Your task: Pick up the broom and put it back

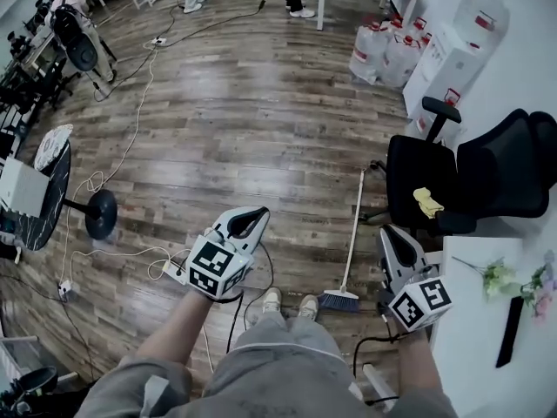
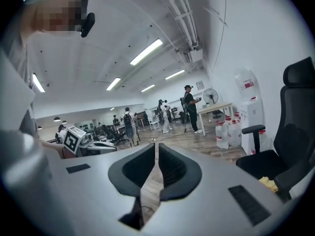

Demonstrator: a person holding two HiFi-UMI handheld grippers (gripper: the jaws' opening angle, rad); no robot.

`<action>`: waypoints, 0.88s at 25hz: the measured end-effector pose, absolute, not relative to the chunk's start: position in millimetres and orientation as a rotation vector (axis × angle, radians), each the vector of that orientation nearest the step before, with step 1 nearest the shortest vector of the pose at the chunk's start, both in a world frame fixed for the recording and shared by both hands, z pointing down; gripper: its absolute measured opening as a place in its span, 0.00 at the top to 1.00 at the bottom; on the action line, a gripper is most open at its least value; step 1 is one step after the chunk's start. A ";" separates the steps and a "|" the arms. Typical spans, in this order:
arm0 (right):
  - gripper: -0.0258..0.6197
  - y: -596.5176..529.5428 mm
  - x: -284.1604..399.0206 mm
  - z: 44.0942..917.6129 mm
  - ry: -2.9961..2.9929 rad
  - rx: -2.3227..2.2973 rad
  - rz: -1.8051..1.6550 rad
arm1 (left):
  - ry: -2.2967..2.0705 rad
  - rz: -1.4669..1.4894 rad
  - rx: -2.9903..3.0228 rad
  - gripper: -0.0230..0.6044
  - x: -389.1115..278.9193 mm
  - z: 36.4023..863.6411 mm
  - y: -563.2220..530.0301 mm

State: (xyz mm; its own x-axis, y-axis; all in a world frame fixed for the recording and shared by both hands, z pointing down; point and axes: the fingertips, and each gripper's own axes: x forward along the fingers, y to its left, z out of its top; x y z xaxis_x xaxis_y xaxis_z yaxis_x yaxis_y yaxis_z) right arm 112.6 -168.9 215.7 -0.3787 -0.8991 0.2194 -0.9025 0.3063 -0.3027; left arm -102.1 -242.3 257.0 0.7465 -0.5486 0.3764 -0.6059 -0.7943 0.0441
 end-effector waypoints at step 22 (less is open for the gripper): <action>0.90 -101.4 106.2 112.7 -2.629 1.718 0.352 | -0.940 0.378 2.959 0.94 -76.8 154.6 -187.8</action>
State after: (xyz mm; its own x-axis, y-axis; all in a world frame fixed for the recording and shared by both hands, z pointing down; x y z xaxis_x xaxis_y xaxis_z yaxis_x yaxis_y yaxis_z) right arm 106.2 -101.4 112.7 -0.4088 -0.9065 0.1052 -0.9023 0.3841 -0.1958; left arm -76.8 -187.8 154.6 0.7903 -0.5667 0.2331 -0.5702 -0.8194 -0.0591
